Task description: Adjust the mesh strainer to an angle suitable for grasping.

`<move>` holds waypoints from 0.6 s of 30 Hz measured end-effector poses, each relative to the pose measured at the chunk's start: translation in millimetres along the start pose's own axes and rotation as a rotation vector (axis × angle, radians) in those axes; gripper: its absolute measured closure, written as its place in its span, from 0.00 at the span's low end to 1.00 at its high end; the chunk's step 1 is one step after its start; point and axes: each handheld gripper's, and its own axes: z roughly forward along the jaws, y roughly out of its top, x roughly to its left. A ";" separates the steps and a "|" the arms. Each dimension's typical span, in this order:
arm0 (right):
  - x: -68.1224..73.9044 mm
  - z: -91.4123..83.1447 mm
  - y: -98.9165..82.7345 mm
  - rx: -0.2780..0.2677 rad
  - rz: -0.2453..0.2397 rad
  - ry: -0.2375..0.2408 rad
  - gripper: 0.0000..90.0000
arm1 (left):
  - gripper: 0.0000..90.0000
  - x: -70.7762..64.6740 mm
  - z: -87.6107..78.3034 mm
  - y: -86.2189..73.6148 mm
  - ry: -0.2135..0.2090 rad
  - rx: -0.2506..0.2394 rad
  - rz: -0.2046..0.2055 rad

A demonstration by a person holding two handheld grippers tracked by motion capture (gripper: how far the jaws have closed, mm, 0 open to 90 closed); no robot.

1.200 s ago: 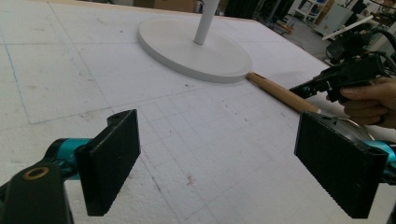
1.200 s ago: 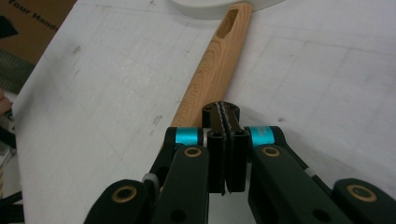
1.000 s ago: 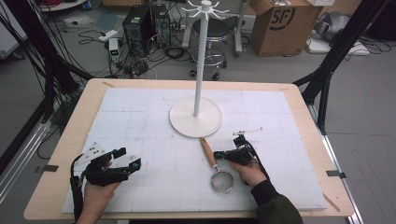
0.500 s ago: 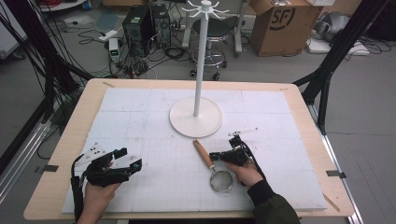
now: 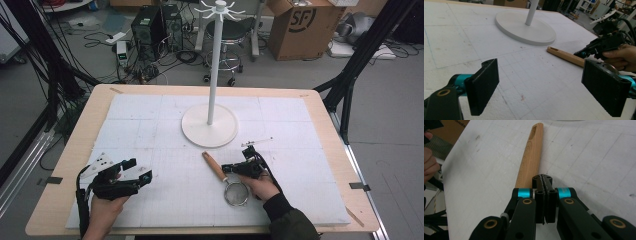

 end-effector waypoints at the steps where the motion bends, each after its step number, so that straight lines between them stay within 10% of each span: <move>1: 0.4 -0.1 0.2 0.002 -0.004 -0.002 1.00 | 0.17 0.2 0.0 -0.1 0.000 0.002 0.001; 6: 1.2 -5.5 1.2 -0.042 -0.018 -0.043 0.88 | 0.17 0.8 -0.7 0.1 -0.003 -0.002 -0.005; 7: 0.3 -9.4 2.0 -0.065 0.001 -0.056 0.69 | 0.17 1.0 -0.7 0.1 -0.002 -0.001 -0.006; 18: 1.3 -17.1 -0.1 -0.078 0.023 -0.035 0.61 | 0.17 1.2 -0.8 0.1 0.000 -0.002 -0.006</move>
